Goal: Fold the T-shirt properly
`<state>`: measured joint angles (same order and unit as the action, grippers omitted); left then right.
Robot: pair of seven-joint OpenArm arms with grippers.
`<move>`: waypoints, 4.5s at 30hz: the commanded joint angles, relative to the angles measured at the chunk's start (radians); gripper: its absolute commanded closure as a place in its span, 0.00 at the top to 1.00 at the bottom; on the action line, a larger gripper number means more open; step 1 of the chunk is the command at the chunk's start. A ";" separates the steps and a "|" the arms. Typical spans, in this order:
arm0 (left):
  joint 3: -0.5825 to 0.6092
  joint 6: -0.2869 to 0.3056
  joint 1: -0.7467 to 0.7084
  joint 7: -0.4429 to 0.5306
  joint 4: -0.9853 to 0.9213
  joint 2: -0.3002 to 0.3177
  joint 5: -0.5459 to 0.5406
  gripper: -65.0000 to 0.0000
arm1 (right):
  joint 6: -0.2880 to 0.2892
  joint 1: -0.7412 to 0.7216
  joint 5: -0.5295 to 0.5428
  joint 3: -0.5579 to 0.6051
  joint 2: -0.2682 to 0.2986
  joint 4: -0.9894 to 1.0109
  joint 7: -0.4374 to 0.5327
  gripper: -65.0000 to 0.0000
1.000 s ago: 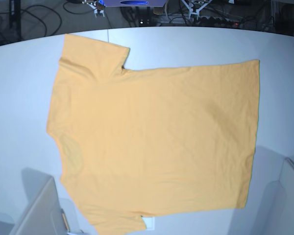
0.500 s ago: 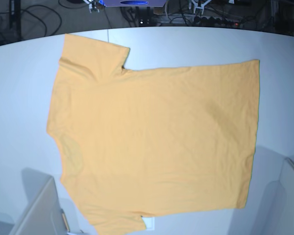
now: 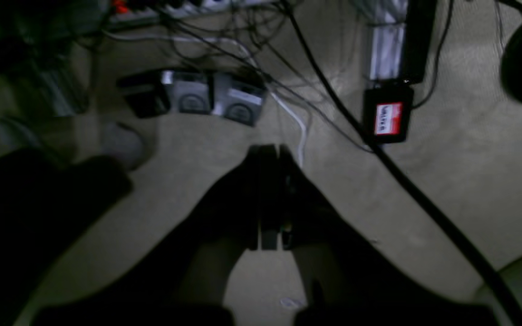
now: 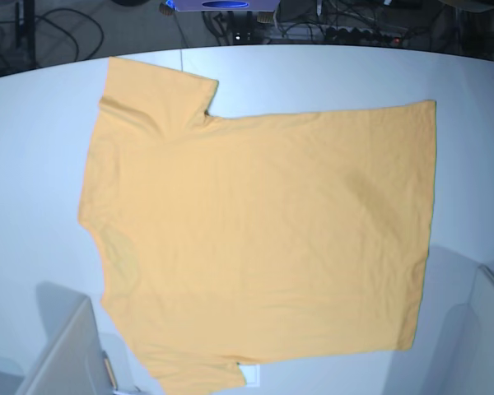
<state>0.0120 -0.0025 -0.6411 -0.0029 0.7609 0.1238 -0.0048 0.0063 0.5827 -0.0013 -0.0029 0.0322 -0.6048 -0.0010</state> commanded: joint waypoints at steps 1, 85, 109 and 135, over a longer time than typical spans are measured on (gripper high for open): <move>-0.001 -0.004 -0.042 0.004 0.045 0.010 -0.001 0.00 | -0.006 0.047 0.004 -0.003 0.001 -0.036 -0.004 0.00; -0.198 -0.003 -0.343 -0.007 1.212 0.245 -0.518 0.00 | 0.021 -0.096 0.343 -0.458 -0.107 -1.398 -0.649 0.43; -0.412 0.098 -0.383 -0.009 1.204 0.244 -0.929 0.80 | 0.117 -0.178 0.866 -0.799 -0.008 -1.188 -1.101 0.48; -0.419 0.100 -0.283 -0.033 0.977 0.239 -1.059 0.79 | 0.226 -0.146 0.866 -0.510 0.027 -1.079 -1.105 0.23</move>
<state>-0.3981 0.0921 -0.9092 -0.0463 1.7298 0.3534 -1.0729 0.2359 0.4274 0.8814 -0.5117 0.0509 -1.6791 -1.0931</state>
